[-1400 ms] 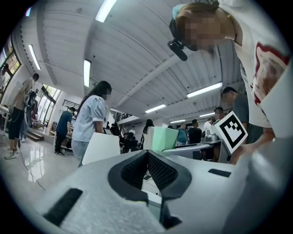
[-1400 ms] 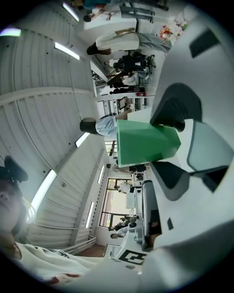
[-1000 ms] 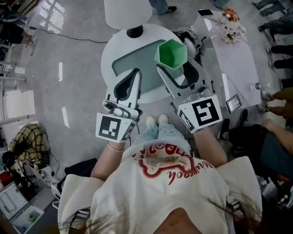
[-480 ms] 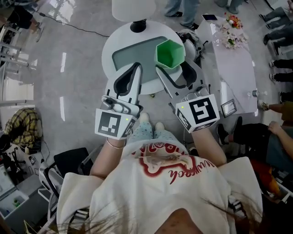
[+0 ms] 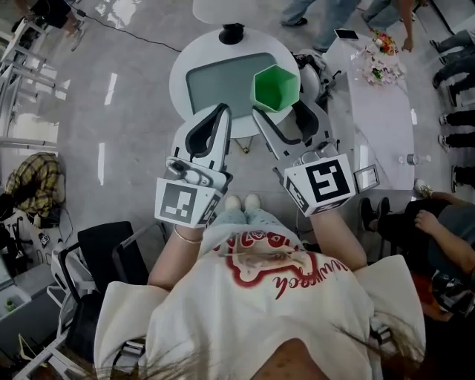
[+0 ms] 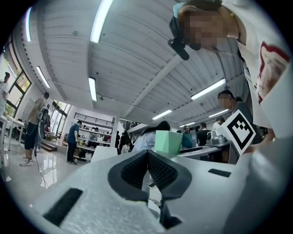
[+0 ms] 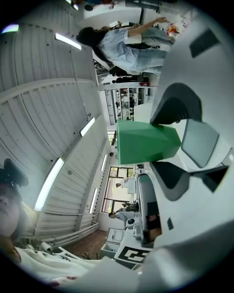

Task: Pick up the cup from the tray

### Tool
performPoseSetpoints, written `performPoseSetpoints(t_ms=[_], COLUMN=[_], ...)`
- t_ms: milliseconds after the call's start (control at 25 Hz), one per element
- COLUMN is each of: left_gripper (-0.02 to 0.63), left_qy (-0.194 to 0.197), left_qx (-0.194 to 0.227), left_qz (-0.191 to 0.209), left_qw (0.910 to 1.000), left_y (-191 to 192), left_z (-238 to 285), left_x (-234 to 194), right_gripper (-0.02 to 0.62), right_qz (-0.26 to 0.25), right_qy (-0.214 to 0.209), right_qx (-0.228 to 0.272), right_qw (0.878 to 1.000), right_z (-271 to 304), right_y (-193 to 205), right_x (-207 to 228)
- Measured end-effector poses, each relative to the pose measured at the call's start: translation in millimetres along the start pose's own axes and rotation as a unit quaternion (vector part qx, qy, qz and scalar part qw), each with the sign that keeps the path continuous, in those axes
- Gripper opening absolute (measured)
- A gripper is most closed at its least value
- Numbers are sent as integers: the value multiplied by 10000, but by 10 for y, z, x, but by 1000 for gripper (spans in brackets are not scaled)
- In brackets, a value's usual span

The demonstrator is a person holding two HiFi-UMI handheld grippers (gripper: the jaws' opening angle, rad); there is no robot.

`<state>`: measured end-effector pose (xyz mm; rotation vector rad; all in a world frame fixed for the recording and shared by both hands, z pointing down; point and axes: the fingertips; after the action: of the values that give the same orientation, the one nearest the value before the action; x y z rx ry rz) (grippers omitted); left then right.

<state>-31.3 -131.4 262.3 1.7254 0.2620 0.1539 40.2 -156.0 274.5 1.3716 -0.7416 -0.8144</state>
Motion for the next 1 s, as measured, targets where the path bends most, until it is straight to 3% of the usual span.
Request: performPoseSetpoints(t_ms=[1000], left_gripper=[13], left_qy=[251], left_qx=[13], left_qz=[-21], left_qw=[9997], left_y=[-46], left_z=[-379], left_x=[21], right_gripper=[263], right_qz=[74], right_qy=[223], right_qx=[140], right_qw=[9996], right_z=[-159], right_y=[32], right_x=[-415])
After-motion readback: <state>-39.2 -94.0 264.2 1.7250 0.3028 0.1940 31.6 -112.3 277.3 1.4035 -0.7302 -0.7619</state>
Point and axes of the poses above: the fingertips, and each gripper's own axes: z forward along the fingers, x to its right, y out of its underside, and after that the axes turned 14 degrees about -y, right-handed
